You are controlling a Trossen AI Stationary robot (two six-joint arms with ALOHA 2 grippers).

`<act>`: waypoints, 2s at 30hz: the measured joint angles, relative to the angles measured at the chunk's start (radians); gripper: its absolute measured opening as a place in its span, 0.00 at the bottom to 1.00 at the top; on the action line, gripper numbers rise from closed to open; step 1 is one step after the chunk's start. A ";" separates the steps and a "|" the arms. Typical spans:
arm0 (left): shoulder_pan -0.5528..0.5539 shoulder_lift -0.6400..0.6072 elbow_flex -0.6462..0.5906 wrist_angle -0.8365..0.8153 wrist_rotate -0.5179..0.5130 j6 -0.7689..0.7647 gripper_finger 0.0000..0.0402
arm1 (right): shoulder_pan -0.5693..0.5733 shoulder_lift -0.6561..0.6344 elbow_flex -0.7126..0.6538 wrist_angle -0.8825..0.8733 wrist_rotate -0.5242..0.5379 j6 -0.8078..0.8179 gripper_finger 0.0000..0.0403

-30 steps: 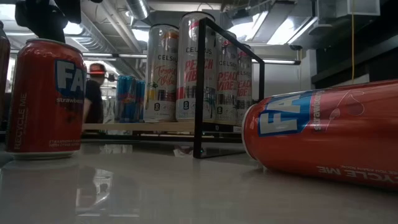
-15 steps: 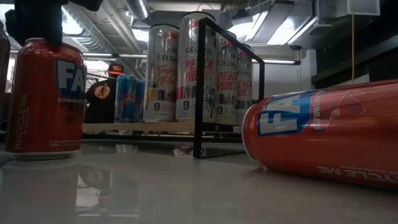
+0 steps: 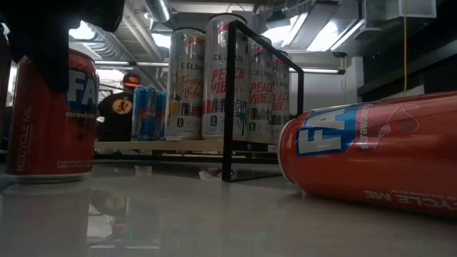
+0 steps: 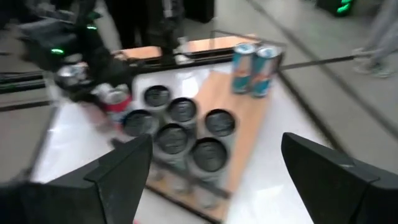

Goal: Place canned beverage on shelf
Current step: Put the left red soda can on the shelf

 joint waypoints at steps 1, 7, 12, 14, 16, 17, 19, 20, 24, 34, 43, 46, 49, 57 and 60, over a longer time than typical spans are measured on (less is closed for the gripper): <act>0.001 0.000 0.000 0.000 -0.001 0.000 0.87 | 0.000 0.000 0.000 -0.002 -0.032 0.013 0.88; 0.018 0.000 0.000 -0.001 -0.007 -0.001 0.87 | 0.011 -0.002 -0.055 -0.012 -0.164 0.065 0.88; 0.031 0.000 0.000 -0.001 -0.007 0.000 0.82 | 0.067 0.000 -0.207 0.067 -0.109 0.135 0.88; 0.031 0.000 0.000 -0.002 -0.007 0.004 0.78 | 0.091 -0.001 -0.279 0.145 -0.107 0.158 0.88; 0.031 0.000 0.000 -0.002 -0.010 0.020 0.74 | 0.110 0.000 -0.346 0.221 -0.107 0.172 0.88; 0.031 0.000 0.000 -0.002 -0.011 0.023 0.73 | 0.118 0.000 -0.375 0.260 -0.109 0.177 0.88; 0.031 -0.001 0.000 -0.002 -0.011 0.025 0.70 | 0.134 -0.001 -0.427 0.323 -0.115 0.199 0.88; 0.031 -0.001 0.000 -0.002 -0.011 0.026 0.70 | 0.140 -0.001 -0.451 0.341 -0.119 0.215 0.88; 0.031 -0.003 0.000 -0.003 -0.010 0.027 0.70 | 0.147 0.000 -0.529 0.384 -0.119 0.286 0.88; 0.063 -0.122 -0.002 -0.022 -0.005 0.086 0.70 | 0.145 0.000 -0.638 0.383 -0.100 0.354 0.88; 0.146 -0.299 -0.001 -0.043 0.003 0.263 0.70 | 0.145 0.000 -0.657 0.382 -0.100 0.354 0.88; 0.198 -0.347 -0.001 -0.040 0.001 0.370 0.70 | 0.145 0.000 -0.657 0.382 -0.100 0.354 0.88; 0.266 -0.378 -0.001 -0.040 0.000 0.501 0.70 | 0.144 0.000 -0.657 0.383 -0.100 0.354 0.88; 0.446 -0.391 -0.001 -0.039 0.035 0.833 0.70 | 0.144 0.000 -0.657 0.383 -0.100 0.353 0.88; 0.508 -0.391 -0.001 -0.039 0.042 0.919 0.70 | 0.144 0.000 -0.657 0.382 -0.100 0.354 0.88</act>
